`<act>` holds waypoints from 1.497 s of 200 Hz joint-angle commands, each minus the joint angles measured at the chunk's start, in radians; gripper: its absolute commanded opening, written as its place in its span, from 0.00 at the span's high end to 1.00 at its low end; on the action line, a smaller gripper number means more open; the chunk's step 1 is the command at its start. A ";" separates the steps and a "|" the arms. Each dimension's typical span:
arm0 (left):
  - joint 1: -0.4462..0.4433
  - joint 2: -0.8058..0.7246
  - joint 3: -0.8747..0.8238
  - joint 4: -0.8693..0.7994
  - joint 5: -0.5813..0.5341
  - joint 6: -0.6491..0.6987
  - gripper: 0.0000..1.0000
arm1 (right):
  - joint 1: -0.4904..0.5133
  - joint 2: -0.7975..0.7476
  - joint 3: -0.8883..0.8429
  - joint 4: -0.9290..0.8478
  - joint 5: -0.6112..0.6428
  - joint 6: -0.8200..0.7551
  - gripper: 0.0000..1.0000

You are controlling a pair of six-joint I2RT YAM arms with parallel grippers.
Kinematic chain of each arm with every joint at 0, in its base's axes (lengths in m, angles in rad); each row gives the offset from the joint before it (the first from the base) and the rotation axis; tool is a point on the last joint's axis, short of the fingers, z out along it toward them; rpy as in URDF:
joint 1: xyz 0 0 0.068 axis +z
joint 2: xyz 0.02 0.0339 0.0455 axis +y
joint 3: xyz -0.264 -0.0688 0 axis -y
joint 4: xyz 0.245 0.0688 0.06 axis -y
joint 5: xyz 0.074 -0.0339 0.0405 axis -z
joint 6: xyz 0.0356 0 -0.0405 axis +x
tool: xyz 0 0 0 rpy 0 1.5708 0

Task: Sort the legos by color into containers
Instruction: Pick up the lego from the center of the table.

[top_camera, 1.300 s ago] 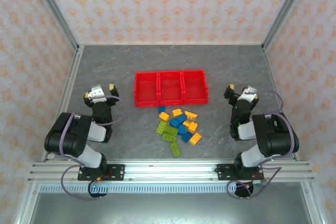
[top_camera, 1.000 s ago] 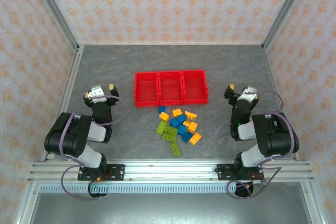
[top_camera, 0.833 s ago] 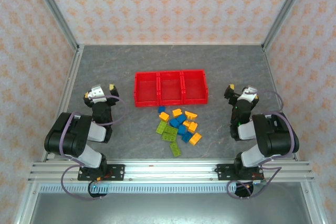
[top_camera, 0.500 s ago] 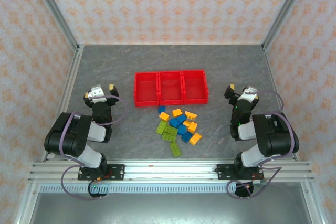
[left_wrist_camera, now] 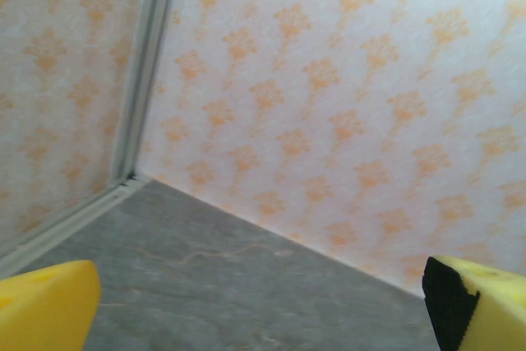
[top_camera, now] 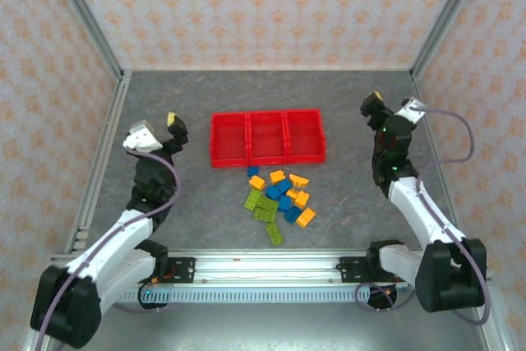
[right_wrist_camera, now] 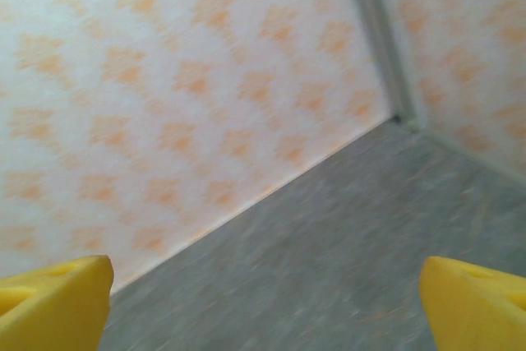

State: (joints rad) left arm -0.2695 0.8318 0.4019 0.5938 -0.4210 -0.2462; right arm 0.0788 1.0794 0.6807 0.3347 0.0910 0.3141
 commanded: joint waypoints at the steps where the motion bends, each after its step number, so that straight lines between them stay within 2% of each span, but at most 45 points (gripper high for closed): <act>1: -0.007 -0.045 0.101 -0.527 0.153 -0.194 0.01 | 0.005 0.018 0.057 -0.419 -0.331 0.099 0.06; 18: -0.007 -0.035 0.196 -0.734 0.232 -0.234 0.01 | 0.016 0.061 0.112 -0.549 -0.474 0.080 0.08; 40: -0.007 -0.011 0.260 -0.920 0.302 -0.245 0.01 | 0.064 0.108 0.143 -0.669 -0.578 0.011 0.11; 55: -0.007 -0.009 0.262 -0.977 0.333 -0.240 0.01 | 0.090 0.145 0.134 -0.703 -0.646 -0.038 0.09; 72: -0.007 -0.028 0.218 -0.957 0.391 -0.226 0.01 | 0.104 0.194 0.123 -0.732 -0.724 -0.059 0.11; 118: -0.007 -0.024 0.185 -0.934 0.440 -0.221 0.01 | 0.304 0.301 0.186 -0.877 -0.514 -0.172 0.13; 131: -0.007 -0.016 0.187 -0.934 0.449 -0.222 0.01 | 0.332 0.327 0.221 -0.898 -0.519 -0.199 0.19; 156: -0.007 -0.018 0.188 -0.938 0.455 -0.220 0.01 | 0.412 0.355 0.323 -0.957 -0.395 -0.286 0.21; 183: -0.007 -0.049 0.181 -0.927 0.459 -0.219 0.01 | 0.429 0.337 0.351 -0.933 -0.330 -0.435 0.23; 223: -0.007 -0.117 0.150 -0.881 0.493 -0.205 0.01 | 0.435 0.221 0.209 -0.787 -0.390 -0.737 0.19; 264: -0.008 -0.167 0.122 -0.842 0.515 -0.201 0.01 | 0.457 0.234 0.166 -0.767 -0.430 -0.789 0.22; 299: -0.012 -0.175 0.121 -0.843 0.501 -0.208 0.01 | 0.469 0.245 0.162 -0.746 -0.449 -0.756 0.25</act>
State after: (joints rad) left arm -0.2699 0.6731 0.5346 -0.2783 0.0723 -0.4553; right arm 0.5400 1.3136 0.8471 -0.4503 -0.3397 -0.4210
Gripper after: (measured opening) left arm 0.992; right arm 0.771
